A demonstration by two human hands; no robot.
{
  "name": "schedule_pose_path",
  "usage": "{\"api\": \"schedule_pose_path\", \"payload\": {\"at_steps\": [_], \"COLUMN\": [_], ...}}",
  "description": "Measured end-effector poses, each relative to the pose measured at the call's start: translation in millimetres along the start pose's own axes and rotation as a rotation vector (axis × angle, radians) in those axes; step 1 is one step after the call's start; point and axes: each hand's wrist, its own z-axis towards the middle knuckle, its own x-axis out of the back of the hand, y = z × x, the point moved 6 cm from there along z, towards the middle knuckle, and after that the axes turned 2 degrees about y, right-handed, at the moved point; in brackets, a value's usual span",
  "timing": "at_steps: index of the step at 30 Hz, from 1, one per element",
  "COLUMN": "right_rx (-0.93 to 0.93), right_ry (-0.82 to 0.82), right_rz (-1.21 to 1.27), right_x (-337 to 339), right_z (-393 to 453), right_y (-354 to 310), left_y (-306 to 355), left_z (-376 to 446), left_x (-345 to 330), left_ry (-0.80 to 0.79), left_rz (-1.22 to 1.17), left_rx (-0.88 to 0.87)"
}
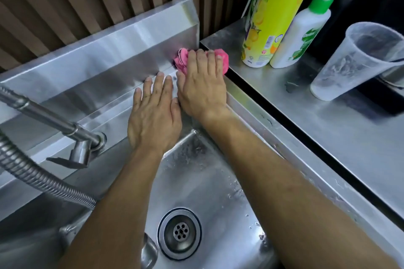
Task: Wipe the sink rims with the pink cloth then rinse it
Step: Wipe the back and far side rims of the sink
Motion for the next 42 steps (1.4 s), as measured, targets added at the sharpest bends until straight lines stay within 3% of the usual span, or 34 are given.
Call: {"api": "schedule_pose_path", "payload": {"at_steps": [6, 11, 15, 21, 27, 32, 36, 42], "right_rx": [-0.130, 0.029, 0.108, 0.070, -0.029, -0.110, -0.151, -0.142], "right_ry": [0.050, -0.036, -0.069, -0.030, -0.044, 0.040, -0.063, -0.032], "right_rz": [0.054, 0.136, 0.106, 0.102, 0.035, 0.062, 0.040, 0.085], "right_x": [7, 9, 9, 12, 9, 22, 22, 22], "right_z": [-58, -29, 10, -34, -19, -91, -93, -82], "right_y": [16, 19, 19, 27, 19, 34, 36, 36], "left_y": [8, 14, 9, 12, 12, 12, 20, 46], "left_z": [11, 26, 21, 23, 24, 25, 23, 61], "left_x": [10, 7, 1, 1, -1, -1, 7, 16], "left_ry": [0.019, -0.033, -0.047, -0.060, -0.046, -0.039, -0.054, -0.090], "left_rz": [-0.159, -0.117, -0.020, 0.007, 0.012, -0.003, 0.006, -0.060], "left_rx": [0.031, -0.166, -0.190, -0.185, -0.191, -0.197, -0.206, -0.398]}}
